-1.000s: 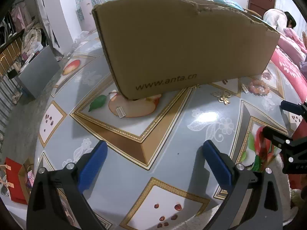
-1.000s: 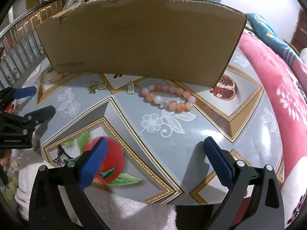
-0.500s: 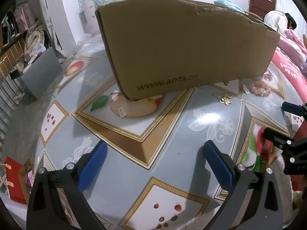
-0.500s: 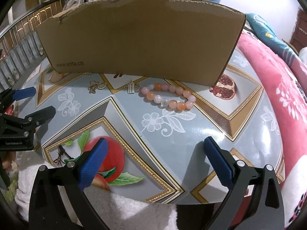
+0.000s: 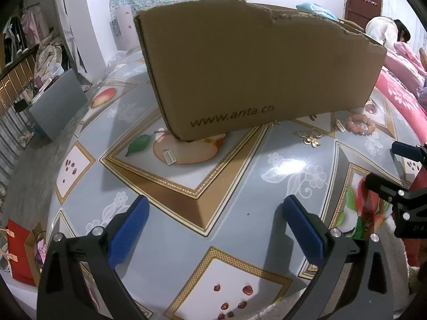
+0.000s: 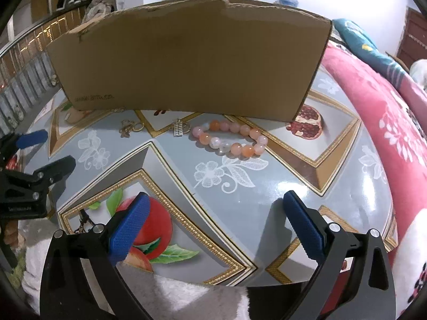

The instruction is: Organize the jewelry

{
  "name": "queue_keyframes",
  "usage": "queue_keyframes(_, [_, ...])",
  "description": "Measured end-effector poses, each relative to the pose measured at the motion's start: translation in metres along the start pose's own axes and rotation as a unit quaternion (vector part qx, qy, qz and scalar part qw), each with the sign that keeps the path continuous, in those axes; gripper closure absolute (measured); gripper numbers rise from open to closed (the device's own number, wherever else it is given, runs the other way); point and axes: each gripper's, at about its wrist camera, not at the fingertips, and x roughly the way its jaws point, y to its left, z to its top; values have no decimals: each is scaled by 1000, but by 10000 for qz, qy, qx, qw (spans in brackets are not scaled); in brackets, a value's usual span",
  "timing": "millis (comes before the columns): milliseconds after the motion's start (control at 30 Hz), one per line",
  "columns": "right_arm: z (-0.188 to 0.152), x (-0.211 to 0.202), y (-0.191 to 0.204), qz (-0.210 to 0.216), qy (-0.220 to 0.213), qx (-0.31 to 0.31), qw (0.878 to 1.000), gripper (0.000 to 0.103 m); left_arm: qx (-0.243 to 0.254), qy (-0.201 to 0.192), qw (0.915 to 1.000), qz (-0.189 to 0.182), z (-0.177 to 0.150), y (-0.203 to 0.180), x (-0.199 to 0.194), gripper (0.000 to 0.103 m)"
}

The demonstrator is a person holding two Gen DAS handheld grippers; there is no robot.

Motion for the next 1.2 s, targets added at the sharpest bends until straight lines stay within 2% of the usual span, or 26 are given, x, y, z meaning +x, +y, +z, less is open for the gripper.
queue_keyframes(200, [4,-17,-5,208,-454,84,9987,9,-69,-57,9999,-95,1,4,-2,4])
queue_keyframes(333, [5,-23,-3,455,-654,39,9968,18,-57,-430,9991,-11,3,8,-14,9])
queue_keyframes(433, [5,-23,0,672,-726,6,9951,27,-66,-725,9973,29,9,16,-25,17])
queue_keyframes(500, [8,-21,4,812,-724,-62,9940,32,-44,-774,9969,96,14,22,-26,28])
queue_keyframes(533, [8,-21,6,841,-730,-84,9937,33,-36,-756,9971,116,17,25,-25,30])
queue_keyframes(600, [9,-22,10,920,-769,-132,9927,35,-58,-660,9977,105,22,30,-19,45])
queue_keyframes(700, [11,-22,14,970,-818,-201,9917,35,-100,-490,9987,59,28,35,-11,58])
queue_keyframes(900, [12,-21,19,991,-844,-291,9911,37,-60,-95,9999,84,31,38,10,75])
queue_keyframes(1033, [12,-20,18,993,-874,-306,9907,38,-169,-28,9998,54,34,42,16,77])
queue_keyframes(1133, [13,-18,19,1014,-864,-292,9907,40,-142,-15,9999,20,35,40,17,87])
queue_keyframes(1200, [13,-17,19,1028,-851,-261,9907,42,-31,-20,10000,21,36,36,17,98])
